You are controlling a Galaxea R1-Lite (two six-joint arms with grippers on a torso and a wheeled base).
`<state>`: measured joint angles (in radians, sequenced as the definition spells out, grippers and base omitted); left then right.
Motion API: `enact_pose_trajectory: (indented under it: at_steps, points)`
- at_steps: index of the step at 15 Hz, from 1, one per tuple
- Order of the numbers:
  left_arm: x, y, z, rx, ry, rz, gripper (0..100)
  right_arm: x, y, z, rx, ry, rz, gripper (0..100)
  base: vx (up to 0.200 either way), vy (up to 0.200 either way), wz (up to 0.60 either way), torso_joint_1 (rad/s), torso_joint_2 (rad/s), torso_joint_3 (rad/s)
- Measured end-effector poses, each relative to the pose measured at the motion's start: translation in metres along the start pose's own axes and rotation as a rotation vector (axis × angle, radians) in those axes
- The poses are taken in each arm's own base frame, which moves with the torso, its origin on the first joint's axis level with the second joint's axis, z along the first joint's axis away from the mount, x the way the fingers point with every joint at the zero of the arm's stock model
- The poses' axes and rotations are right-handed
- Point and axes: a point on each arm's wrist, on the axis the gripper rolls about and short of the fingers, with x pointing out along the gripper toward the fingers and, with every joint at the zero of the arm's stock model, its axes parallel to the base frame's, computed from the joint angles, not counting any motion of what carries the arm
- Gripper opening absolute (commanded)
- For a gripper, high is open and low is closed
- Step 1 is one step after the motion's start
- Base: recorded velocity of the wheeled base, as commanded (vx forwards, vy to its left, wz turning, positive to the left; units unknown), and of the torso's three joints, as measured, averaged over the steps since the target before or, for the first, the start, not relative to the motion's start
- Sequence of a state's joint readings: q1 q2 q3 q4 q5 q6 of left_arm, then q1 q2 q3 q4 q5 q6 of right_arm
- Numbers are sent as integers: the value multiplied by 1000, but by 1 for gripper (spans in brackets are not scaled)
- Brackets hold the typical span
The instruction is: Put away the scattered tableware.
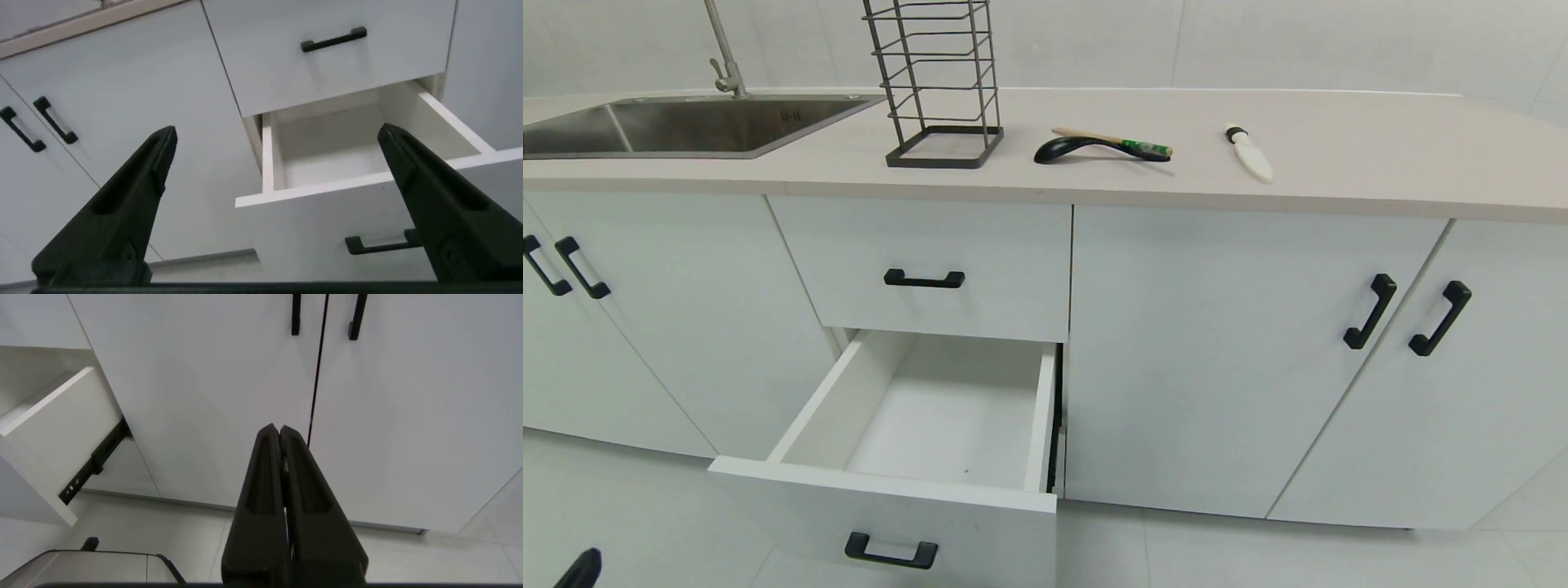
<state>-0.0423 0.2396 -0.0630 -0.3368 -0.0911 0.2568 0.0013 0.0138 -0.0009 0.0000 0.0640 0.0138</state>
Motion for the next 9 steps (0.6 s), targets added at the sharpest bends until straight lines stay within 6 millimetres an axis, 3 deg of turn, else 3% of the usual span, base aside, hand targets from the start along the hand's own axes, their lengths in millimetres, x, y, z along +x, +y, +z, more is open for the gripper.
enact_pose_trajectory:
  at_steps: [3, 6, 9]
  points:
    - [-13, -6, -18, -4, -4, 13, 100, 0, 0, 0, 0, 0, 1, 0, 0, 0, 0, 0, 0, 0]
    - [-22, -12, -42, -114, 143, 78, 100, 0, 0, 0, 0, 0, 0, 0, 0, 0, 0, 0, 0, 0]
    - [-26, -11, -45, -250, 144, 219, 100, 0, 0, 0, 0, 0, 0, 0, 0, 0, 0, 0, 0, 0]
